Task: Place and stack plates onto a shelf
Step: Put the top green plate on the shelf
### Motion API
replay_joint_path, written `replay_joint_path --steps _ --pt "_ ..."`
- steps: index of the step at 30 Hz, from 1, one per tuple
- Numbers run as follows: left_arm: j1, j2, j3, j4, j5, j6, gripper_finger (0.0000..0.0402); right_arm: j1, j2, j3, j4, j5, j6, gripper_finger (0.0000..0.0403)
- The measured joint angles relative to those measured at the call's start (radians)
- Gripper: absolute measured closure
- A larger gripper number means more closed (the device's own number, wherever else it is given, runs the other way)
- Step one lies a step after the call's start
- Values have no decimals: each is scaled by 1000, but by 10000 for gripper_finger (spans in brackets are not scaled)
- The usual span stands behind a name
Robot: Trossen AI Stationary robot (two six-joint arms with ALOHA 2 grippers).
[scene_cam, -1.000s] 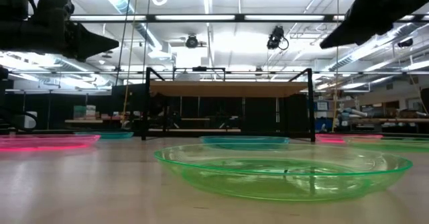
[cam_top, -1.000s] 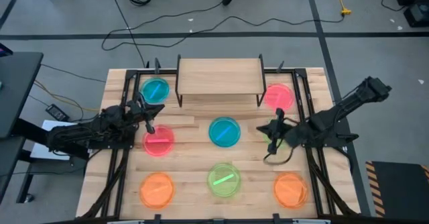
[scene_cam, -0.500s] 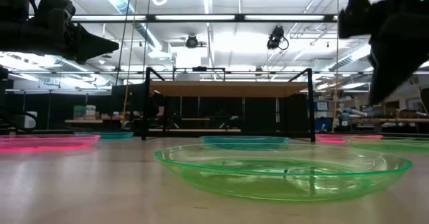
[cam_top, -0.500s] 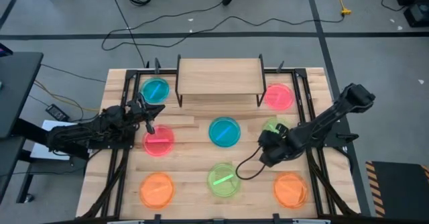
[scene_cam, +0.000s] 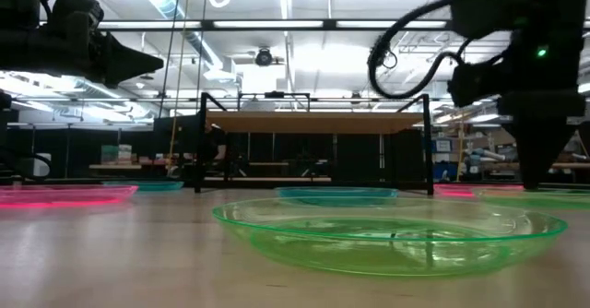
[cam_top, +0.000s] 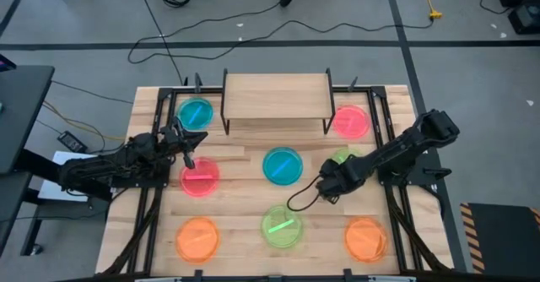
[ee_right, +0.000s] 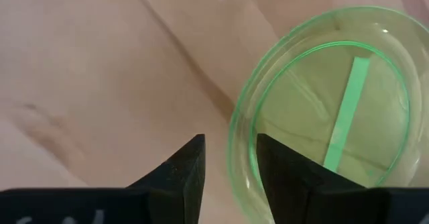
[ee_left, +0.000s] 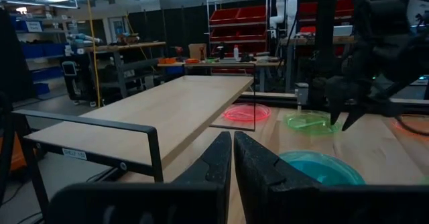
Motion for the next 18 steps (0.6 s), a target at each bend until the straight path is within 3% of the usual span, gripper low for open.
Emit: replay_joint_path --steps 11,18 --pt "-2 0 0 -16 1 0 375 -103 59 -1 15 -31 -95 270" --pt "-2 0 0 -17 7 0 375 -133 78 1 28 -82 -119 302"
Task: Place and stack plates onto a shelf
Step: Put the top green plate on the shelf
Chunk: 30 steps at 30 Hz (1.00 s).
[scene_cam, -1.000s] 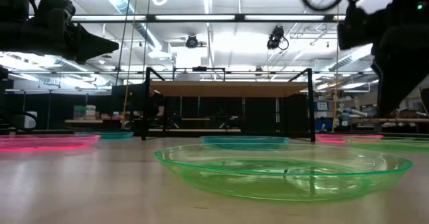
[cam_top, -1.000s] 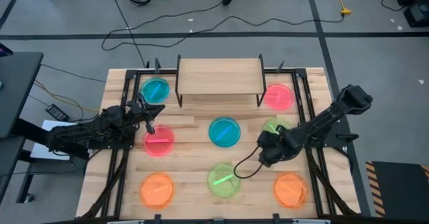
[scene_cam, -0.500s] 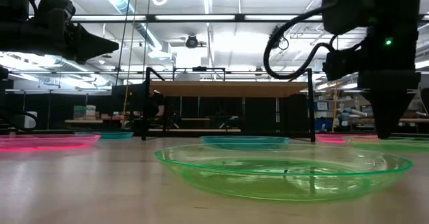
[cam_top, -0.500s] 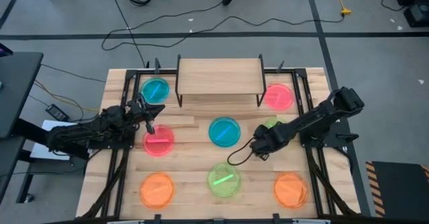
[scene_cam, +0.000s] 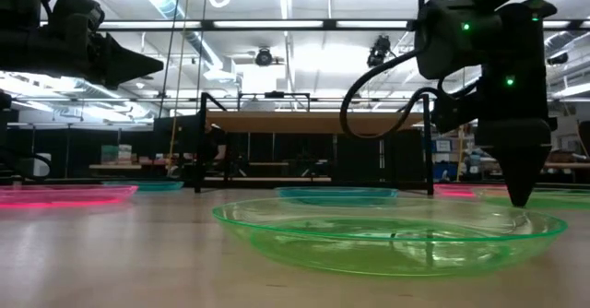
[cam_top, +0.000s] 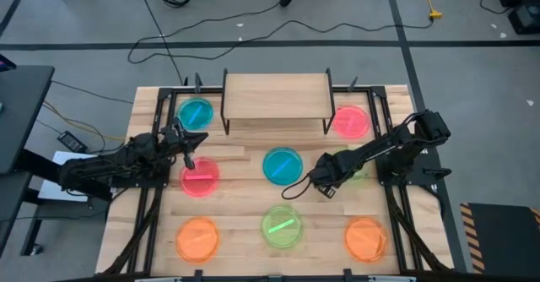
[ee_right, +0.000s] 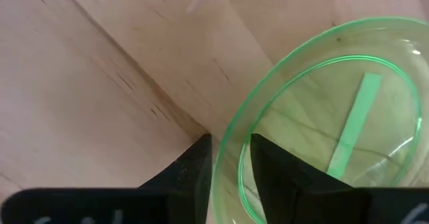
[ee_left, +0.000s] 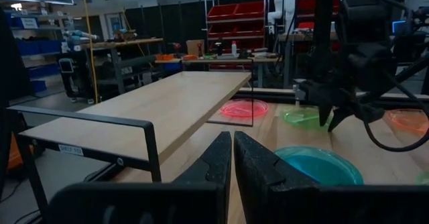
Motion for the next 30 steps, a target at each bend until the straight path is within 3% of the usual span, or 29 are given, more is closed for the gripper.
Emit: replay_joint_path --steps 9,18,30 --pt "0 0 0 0 0 0 375 -5 -6 -1 5 -31 -48 392" --pt "0 0 0 0 0 0 375 8 -6 98 -122 -50 -53 383" --pt "0 0 0 -1 1 0 375 47 -6 327 -339 -45 -94 385"
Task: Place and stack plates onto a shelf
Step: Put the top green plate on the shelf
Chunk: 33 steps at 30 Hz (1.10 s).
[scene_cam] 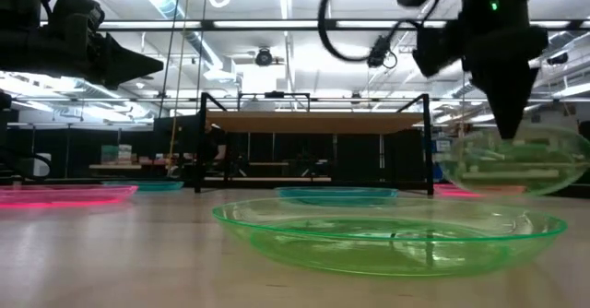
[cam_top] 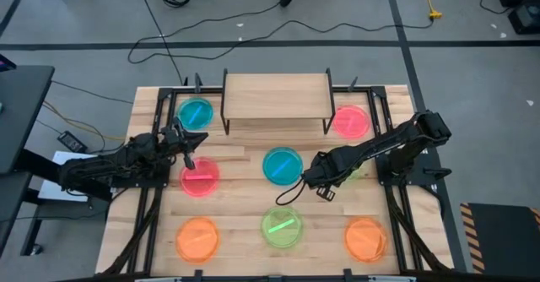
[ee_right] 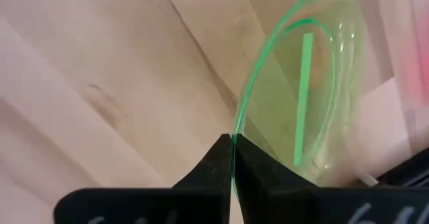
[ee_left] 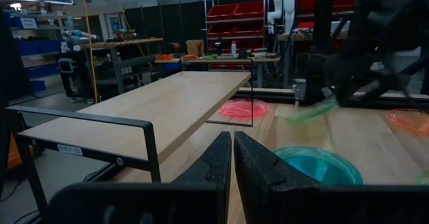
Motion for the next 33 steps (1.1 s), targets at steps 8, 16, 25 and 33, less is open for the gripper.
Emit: replay_joint_path --steps 8,16,25,33 --pt "0 0 0 0 0 0 375 23 -1 216 -96 73 -66 389" --pt "0 0 0 0 0 1 375 28 -1 489 -127 206 -235 388" --pt "0 0 0 0 1 5 375 -78 0 628 50 425 -723 389" --pt "0 0 0 0 1 6 375 -263 92 627 111 429 -1092 387"
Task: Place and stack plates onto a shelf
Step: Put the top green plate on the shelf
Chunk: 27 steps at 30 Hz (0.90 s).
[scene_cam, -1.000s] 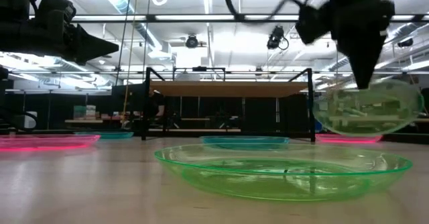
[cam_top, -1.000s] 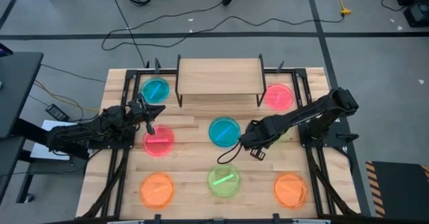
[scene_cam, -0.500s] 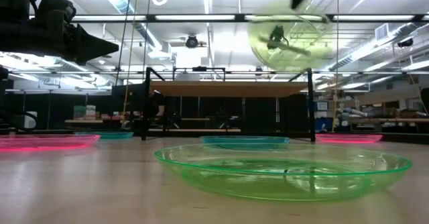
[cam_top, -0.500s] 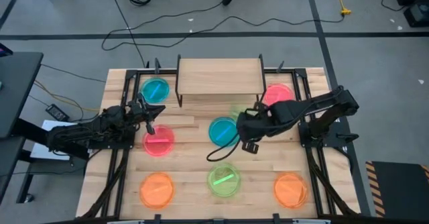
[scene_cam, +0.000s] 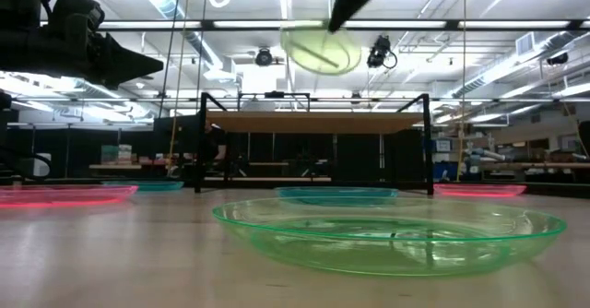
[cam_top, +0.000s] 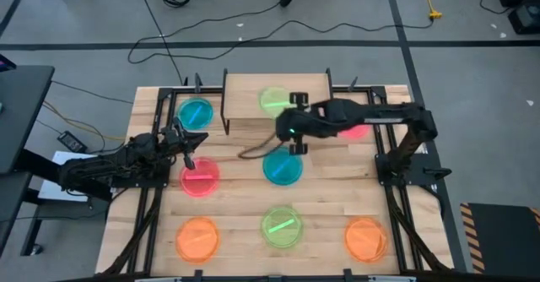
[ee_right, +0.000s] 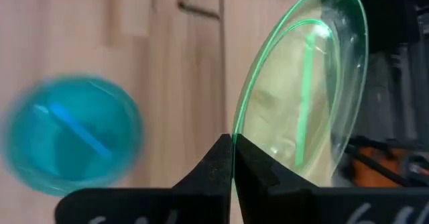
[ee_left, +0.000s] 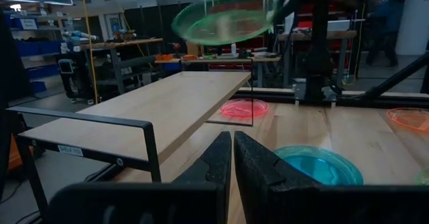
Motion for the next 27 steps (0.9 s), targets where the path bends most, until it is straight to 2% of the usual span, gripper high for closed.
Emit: replay_joint_path --steps 5,9,12,20,27 --pt "0 0 0 0 26 2 375 -94 93 0 -66 27 -102 387" --pt "0 0 0 0 41 2 375 -142 161 -1 -142 84 -123 387" --pt "0 0 0 1 44 2 375 -164 190 -1 -173 88 -122 387" --pt "0 0 0 2 44 2 375 -193 171 -1 -238 63 -59 387" --pt "0 0 0 3 44 2 375 -223 139 -55 -184 36 10 386"
